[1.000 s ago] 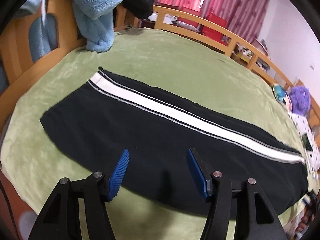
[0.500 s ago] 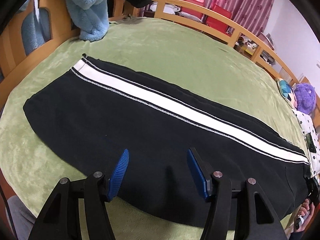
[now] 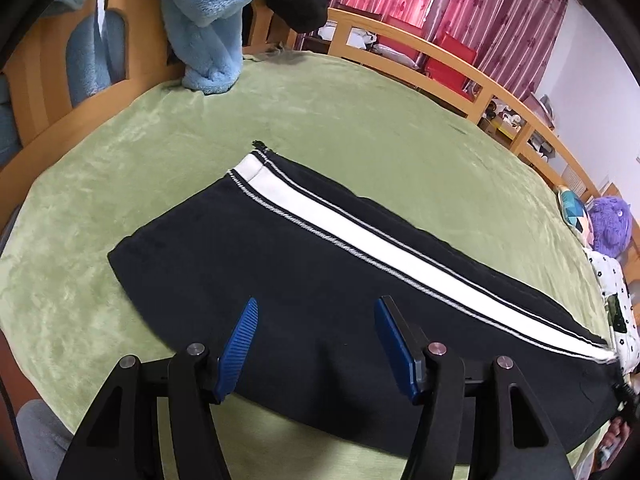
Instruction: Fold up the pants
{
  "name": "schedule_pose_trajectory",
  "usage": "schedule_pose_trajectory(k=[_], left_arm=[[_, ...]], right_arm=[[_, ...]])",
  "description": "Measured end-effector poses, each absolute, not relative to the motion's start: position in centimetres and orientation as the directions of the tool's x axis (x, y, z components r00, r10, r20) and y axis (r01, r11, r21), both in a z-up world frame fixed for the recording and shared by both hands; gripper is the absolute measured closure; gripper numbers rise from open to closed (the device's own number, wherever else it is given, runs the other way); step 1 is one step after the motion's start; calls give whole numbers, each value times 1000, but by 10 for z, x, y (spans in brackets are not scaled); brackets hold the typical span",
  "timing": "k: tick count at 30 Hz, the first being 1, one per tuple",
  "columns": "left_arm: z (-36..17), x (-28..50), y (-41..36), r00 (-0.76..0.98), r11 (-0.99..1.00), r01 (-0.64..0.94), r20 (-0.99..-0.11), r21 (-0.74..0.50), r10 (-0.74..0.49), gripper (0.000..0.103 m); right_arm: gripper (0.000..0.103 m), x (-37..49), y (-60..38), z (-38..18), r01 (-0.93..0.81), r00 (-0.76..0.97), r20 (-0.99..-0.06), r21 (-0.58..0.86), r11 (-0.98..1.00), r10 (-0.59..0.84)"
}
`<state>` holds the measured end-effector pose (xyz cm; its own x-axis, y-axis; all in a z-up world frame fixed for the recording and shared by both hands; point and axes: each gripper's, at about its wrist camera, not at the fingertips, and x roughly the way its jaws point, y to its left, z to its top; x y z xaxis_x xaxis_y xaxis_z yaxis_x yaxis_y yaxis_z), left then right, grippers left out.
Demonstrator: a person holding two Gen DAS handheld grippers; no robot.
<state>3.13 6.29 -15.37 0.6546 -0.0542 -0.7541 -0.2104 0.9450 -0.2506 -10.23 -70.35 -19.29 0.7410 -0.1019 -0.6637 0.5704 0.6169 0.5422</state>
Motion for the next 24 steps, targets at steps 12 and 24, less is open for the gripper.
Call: schedule_pose_trajectory(k=[12, 24], left_arm=[[-143, 92, 97, 632, 974, -176, -775, -142, 1, 44], [-162, 176, 116, 599, 983, -134, -801, -128, -22, 54]], right_arm=[[47, -138, -644, -162, 661, 575, -746, 182, 728, -336], [47, 14, -434, -150, 252, 703, -708, 159, 955, -67]])
